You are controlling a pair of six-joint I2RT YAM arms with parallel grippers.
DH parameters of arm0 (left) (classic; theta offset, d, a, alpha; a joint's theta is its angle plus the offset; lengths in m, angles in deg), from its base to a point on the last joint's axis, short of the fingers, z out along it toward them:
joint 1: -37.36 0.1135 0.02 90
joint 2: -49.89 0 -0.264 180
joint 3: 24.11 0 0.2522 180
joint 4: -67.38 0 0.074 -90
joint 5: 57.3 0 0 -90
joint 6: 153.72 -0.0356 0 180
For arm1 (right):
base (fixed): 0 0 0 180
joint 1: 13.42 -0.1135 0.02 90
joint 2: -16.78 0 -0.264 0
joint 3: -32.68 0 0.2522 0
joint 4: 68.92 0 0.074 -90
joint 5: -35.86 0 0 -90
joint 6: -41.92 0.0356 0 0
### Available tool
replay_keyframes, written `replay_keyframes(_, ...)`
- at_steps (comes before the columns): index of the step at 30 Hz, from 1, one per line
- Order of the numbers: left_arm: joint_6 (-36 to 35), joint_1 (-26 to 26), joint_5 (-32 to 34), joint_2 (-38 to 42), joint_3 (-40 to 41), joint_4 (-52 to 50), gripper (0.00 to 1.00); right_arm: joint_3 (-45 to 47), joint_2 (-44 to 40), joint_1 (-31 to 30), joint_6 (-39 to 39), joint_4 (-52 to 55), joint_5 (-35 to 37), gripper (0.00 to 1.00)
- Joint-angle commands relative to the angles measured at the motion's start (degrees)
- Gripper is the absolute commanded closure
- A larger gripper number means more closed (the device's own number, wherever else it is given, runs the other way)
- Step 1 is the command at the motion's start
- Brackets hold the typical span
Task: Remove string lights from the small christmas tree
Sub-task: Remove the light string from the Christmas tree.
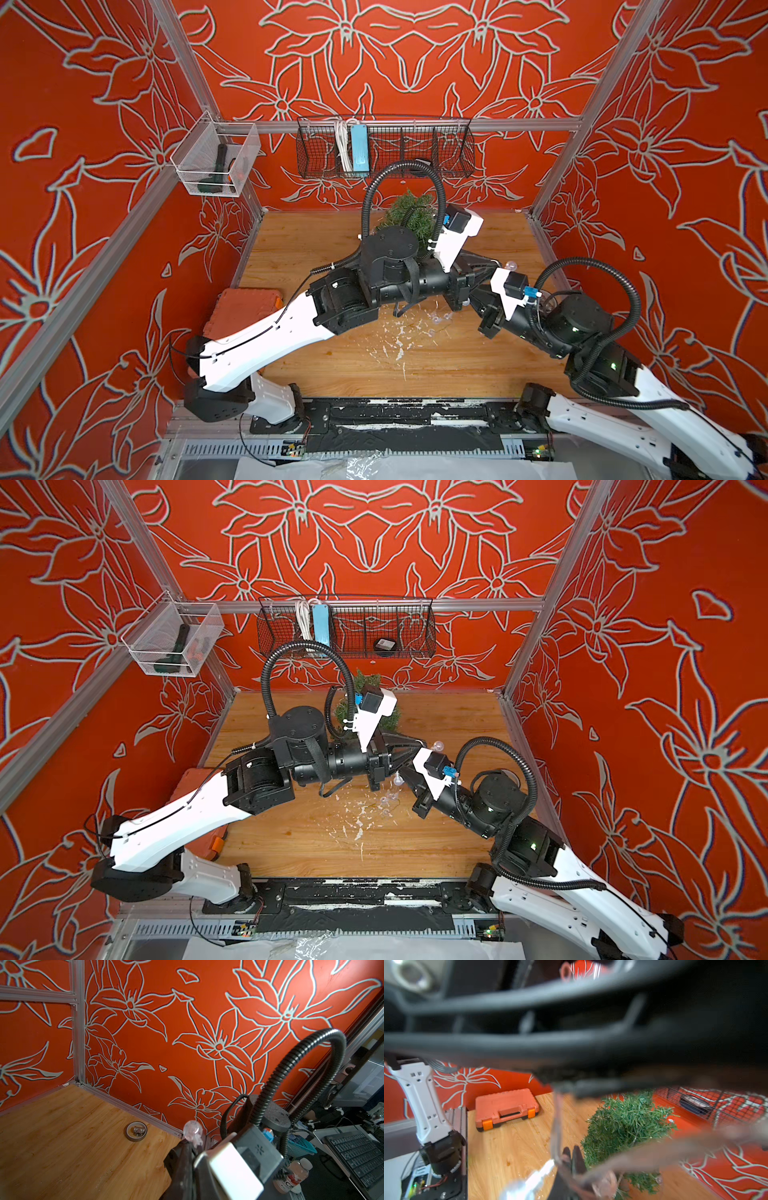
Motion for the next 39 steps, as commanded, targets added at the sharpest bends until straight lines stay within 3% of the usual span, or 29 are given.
replay_keyframes(1,0.33,-0.73,-0.63,1.31,-0.73,1.31,0.93,-0.98,0.27,0.46,0.93,-1.01,4.02,1.0)
replay_keyframes(5,0.04,-0.72,1.02,3.4,1.54,3.02,0.61,-2.46,1.28,0.55,0.51,-0.71,9.09,1.0)
replay_keyframes(9,-0.99,-0.72,4.51,4.94,2.42,2.35,0.45,-5.26,2.44,0.64,-1.83,-0.82,15.62,1.0)
replay_keyframes(14,-3.45,-0.72,11.18,7.33,2.46,0.66,0.4,-9.33,5.32,0.9,-6.68,-2.73,23.32,1.0)
replay_keyframes(24,-13.07,0.57,25.09,14.51,7.9,-0.23,0.32,-26.44,14.95,2.02,-15.03,-1.46,27.67,1.0)
replay_keyframes(31,-12.6,10.72,15.25,14.36,14.51,1.55,0.3,-36.98,20.22,3.19,-17.0,1.49,28.04,1.0)
replay_keyframes(39,-15.27,10.79,11.75,6.68,17.97,7.82,0.31,-42.28,23.85,6.66,-15.33,4.27,26.04,1.0)
